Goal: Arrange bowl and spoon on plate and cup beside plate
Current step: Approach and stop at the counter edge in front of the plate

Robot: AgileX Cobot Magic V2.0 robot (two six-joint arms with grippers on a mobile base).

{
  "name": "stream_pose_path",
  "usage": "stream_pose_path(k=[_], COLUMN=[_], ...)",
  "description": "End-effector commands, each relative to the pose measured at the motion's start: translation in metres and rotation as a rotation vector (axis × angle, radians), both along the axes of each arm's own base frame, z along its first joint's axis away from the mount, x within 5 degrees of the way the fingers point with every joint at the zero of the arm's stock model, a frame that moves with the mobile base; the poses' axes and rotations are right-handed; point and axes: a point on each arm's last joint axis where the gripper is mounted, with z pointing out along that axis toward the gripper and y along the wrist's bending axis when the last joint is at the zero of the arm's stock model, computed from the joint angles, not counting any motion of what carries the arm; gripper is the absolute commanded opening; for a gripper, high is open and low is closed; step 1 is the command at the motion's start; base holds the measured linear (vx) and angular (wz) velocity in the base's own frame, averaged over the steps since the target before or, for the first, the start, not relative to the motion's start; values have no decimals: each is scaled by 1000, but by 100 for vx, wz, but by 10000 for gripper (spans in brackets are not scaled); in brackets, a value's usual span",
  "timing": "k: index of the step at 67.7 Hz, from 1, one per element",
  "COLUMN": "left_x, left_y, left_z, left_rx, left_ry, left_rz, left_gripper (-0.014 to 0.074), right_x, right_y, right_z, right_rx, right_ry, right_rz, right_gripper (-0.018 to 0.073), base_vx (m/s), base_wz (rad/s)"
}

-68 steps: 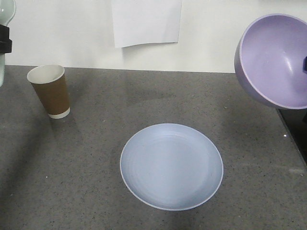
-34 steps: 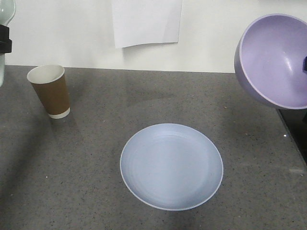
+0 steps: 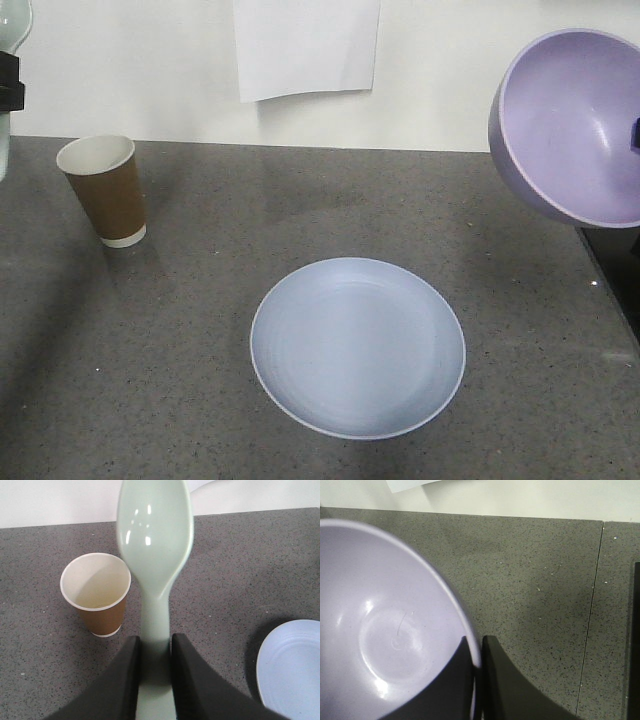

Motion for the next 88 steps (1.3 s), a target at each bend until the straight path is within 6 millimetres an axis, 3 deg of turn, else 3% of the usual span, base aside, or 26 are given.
stream_pose_path(k=[1, 88], left_x=[-7, -7], left_y=[-1, -1], left_z=[19, 19], left_rx=[-28, -28], left_ry=[-104, -104], left_rz=[7, 7], left_gripper=[-6, -6], right_x=[-4, -4], right_y=[2, 2], right_z=[18, 18], right_rx=[18, 17], right_ry=[-106, -109], right_rz=[-10, -13], right_gripper=[-6, -6], base_vx=[0, 0], base_wz=[0, 0])
